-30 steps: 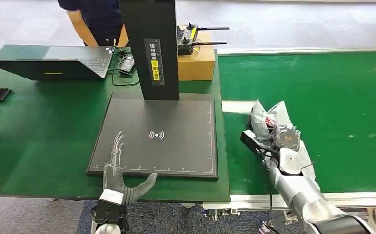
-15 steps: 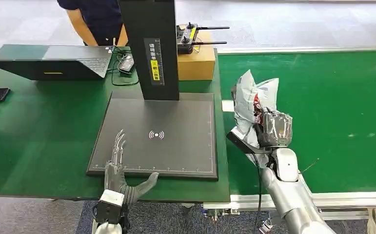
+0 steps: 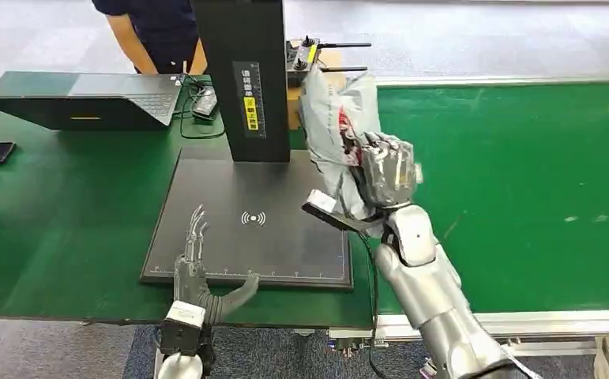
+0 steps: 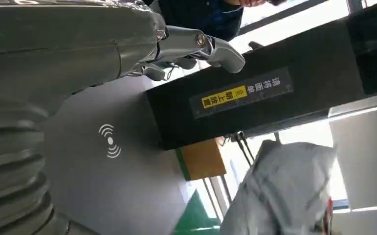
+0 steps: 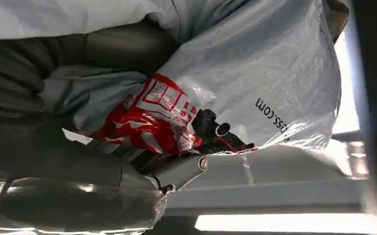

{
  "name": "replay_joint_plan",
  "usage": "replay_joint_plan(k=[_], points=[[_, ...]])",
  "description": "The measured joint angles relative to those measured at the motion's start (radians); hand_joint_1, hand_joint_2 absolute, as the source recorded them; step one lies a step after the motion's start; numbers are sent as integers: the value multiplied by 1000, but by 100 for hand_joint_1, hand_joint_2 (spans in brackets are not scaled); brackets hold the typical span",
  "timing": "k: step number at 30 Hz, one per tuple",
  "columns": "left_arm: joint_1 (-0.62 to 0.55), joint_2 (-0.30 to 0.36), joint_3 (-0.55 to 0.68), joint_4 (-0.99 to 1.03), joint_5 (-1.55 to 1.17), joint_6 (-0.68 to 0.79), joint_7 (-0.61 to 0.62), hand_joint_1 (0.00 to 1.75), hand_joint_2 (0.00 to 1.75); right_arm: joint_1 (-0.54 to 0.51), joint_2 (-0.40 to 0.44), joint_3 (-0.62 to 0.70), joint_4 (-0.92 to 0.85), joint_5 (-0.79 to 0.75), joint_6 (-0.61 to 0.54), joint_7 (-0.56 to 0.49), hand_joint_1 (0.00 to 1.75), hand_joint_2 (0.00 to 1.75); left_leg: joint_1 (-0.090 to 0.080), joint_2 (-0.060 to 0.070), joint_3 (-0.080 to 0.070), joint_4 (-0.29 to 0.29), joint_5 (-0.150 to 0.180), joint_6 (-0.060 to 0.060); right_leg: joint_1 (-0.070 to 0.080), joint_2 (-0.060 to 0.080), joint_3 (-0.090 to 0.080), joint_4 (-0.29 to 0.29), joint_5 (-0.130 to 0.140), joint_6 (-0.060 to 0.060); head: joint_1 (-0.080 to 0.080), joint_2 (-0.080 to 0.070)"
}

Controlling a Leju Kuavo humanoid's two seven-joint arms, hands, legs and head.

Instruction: Moved the parcel from conveyor to table for the left to box.

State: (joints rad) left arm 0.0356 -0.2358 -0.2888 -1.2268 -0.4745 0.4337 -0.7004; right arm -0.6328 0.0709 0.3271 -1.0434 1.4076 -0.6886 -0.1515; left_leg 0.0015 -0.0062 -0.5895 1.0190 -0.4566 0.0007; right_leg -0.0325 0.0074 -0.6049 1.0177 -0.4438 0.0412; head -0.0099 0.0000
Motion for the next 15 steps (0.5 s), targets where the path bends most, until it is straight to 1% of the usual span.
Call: replay_joint_plan(k=[1, 2, 4, 5, 8, 9, 10, 12, 14, 15], points=[[-2, 1, -5, 3, -2, 0, 0, 0, 175, -22, 8, 29, 17, 12, 0, 3, 164, 175, 0, 0, 0, 0, 0, 0, 0, 0, 0, 0, 0, 0, 1, 0], [-3, 1, -7, 4, -3, 2, 0, 0, 175, -37, 14, 46, 28, 24, 0, 3, 166, 175, 0, 0, 0, 0, 0, 0, 0, 0, 0, 0, 0, 0, 0, 0], [-6, 1, -10, 8, -8, 7, 0, 0, 175, -58, 26, 81, 50, 37, 0, 2, 161, 175, 0, -1, 0, 0, 0, 0, 0, -1, 0, 0, 0, 0, 0, 0], [-7, 2, -12, 9, -8, 11, 0, 0, 175, -64, 33, 97, 63, 40, 0, 2, 166, 175, 0, -1, -1, 0, 0, 0, 0, -1, 0, 0, 0, 0, 1, 0], [-12, 3, -23, 10, -9, 19, 0, 0, 175, -75, 59, 138, 102, 53, 0, -6, 162, 175, 0, 0, -1, 0, 0, 0, 0, 0, -1, 0, 0, 0, 0, 0], [-14, 3, -27, 10, -11, 19, 0, 0, 175, -78, 66, 149, 112, 50, 0, -13, 166, 175, 0, 0, -1, 0, 0, 0, 0, 0, -1, 0, 0, 0, 0, 0], [-15, 3, -28, 10, -12, 19, 0, 0, 175, -80, 74, 159, 119, 46, 0, -23, 166, 175, 0, 0, -2, 0, 0, 0, 0, 0, -1, 0, 0, 0, 1, 0], [-15, 3, -31, 10, -19, 19, 0, 0, 175, -83, 88, 174, 131, 34, 0, -53, 155, 175, 0, -1, -2, 0, 0, 0, 0, -1, -1, 0, 0, 0, 0, 0], [-18, 3, -31, 10, -23, 19, 0, 0, 175, -85, 99, 188, 140, 28, 0, -74, 129, 175, 0, -1, -2, 0, 0, 0, 0, 0, -1, 0, 0, 0, 0, 0], [-19, 3, -32, 10, -26, 19, 0, 0, 175, -86, 104, 193, 147, 28, 0, -85, 129, 175, 0, -1, -2, 0, 0, 0, 0, 0, -1, 0, 0, 0, 1, 0]])
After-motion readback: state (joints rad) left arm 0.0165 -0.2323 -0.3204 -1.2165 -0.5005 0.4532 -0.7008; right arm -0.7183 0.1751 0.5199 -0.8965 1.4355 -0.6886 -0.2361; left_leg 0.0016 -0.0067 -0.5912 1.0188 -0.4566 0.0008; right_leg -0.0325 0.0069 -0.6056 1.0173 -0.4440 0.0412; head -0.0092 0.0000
